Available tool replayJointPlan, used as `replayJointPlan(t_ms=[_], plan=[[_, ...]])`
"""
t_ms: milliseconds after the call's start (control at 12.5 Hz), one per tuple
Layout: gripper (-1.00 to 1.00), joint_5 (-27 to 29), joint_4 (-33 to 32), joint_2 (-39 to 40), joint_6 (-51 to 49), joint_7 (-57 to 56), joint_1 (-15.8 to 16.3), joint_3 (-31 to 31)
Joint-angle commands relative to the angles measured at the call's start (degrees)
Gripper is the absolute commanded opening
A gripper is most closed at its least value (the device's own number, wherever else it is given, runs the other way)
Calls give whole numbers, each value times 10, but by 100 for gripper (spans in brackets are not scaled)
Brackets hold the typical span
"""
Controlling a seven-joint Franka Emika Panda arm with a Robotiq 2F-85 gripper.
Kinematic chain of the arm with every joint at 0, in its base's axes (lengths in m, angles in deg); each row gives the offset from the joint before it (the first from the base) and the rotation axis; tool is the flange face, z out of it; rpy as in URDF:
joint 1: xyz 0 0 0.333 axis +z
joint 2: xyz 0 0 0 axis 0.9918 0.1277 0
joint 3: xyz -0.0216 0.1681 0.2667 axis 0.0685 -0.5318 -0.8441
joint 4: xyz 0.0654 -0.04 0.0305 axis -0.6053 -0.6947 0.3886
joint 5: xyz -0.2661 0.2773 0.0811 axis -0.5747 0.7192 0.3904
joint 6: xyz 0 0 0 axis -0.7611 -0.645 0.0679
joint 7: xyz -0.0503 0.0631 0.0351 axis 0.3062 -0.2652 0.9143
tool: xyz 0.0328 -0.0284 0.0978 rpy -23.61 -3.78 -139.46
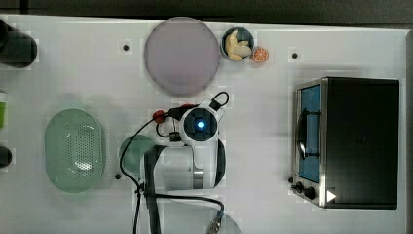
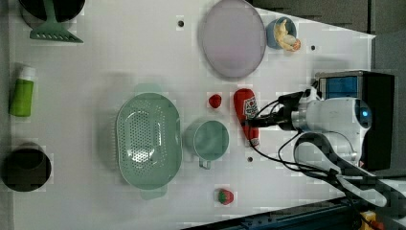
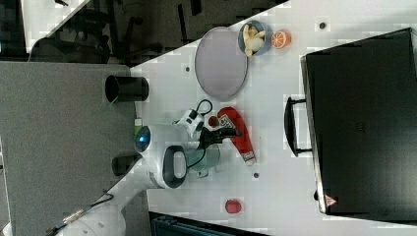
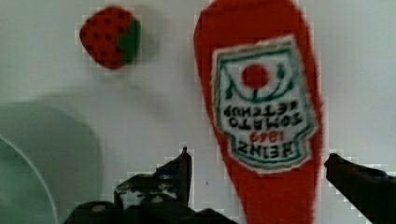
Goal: Pick Ketchup from the table and place it in strainer.
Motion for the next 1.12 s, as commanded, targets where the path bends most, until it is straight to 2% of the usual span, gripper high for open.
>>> replayJointPlan(t_ms=[80, 320, 400, 560, 800, 1120], plan=[[93, 2, 2, 5, 18, -31, 0, 1], [20, 2, -4, 10, 50, -31, 0, 5], [9, 2, -4, 7, 50, -31, 0, 3], [9, 2, 0, -9, 50, -31, 0, 4], [9, 2, 0, -77, 17, -30, -1, 8], [9, 3, 18, -191, -137, -29, 1, -1]])
